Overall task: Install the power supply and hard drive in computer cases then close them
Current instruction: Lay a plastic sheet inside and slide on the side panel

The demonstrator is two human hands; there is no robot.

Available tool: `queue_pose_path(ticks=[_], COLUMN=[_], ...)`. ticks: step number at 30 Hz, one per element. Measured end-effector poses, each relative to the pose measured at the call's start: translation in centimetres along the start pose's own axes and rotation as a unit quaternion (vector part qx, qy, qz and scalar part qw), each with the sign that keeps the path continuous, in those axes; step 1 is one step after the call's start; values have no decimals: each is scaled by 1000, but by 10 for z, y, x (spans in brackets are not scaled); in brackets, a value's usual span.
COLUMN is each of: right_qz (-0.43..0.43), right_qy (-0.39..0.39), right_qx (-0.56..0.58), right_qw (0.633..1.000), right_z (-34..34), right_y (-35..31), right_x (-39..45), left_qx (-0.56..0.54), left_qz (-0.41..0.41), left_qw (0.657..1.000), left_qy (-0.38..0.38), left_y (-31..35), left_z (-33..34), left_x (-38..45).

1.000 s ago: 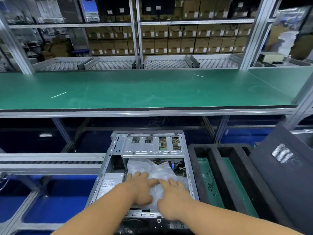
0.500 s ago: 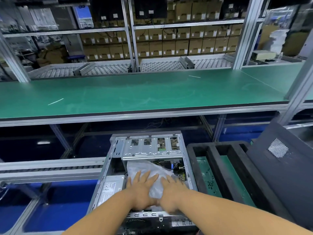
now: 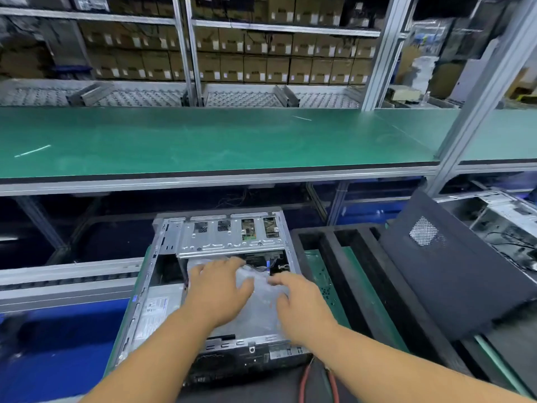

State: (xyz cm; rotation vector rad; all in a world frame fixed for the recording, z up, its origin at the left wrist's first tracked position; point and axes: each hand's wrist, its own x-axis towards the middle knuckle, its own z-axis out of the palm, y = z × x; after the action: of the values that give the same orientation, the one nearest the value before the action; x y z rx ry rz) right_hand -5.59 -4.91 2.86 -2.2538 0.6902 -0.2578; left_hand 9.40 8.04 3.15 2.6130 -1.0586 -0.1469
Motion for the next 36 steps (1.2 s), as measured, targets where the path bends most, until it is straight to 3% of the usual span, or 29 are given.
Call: queue_pose_path(ticks=[2, 4, 7, 12, 15, 16, 18, 22, 24, 26, 28, 30, 34, 36], right_qz=[7, 24, 61, 82, 106, 117, 113, 185, 187, 187, 200, 219, 199, 189], right_qy=[60, 112, 172, 254, 273, 292, 273, 133, 81, 78, 78, 59, 6, -2], right_qx=[38, 53, 71, 21, -72, -115, -208, -215, -213, -195, -195, -194, -216, -201], right_qw=[997, 992, 981, 963, 953, 942, 933, 950, 955, 960, 957, 954, 956, 961], right_z=[-19, -44, -94, -202, -260, -297, -311, -342, -346, -347, -350, -352, -354, -359], right_y=[12, 28, 58, 125, 166, 199, 206, 243, 254, 257, 257, 255, 244, 231], right_x=[-8, -12, -16, -22, -25, -34, -29, -27, -20, -11, 0, 10, 23, 27], left_qx=[-118, -251, -382, -473, -550, -566, -604, -587, -554, -512, -504, -524, -586, -594], left_qz=[9, 26, 49, 45, 3, 5, -28, -65, -63, -79, -109, -129, -200, -208], left_qw=[991, 964, 922, 874, 813, 794, 759, 760, 785, 821, 830, 817, 760, 751], left_qy=[65, 79, 22, -105, -190, -222, -242, -271, -271, -240, -212, -203, -198, -201], left_y=[35, 75, 136, 248, 316, 371, 391, 469, 496, 510, 511, 507, 482, 461], left_z=[-7, -9, 3, 49, 76, 90, 96, 116, 125, 133, 135, 138, 143, 142], left_x=[-3, -7, -8, 18, 45, 55, 67, 91, 107, 119, 122, 124, 117, 114])
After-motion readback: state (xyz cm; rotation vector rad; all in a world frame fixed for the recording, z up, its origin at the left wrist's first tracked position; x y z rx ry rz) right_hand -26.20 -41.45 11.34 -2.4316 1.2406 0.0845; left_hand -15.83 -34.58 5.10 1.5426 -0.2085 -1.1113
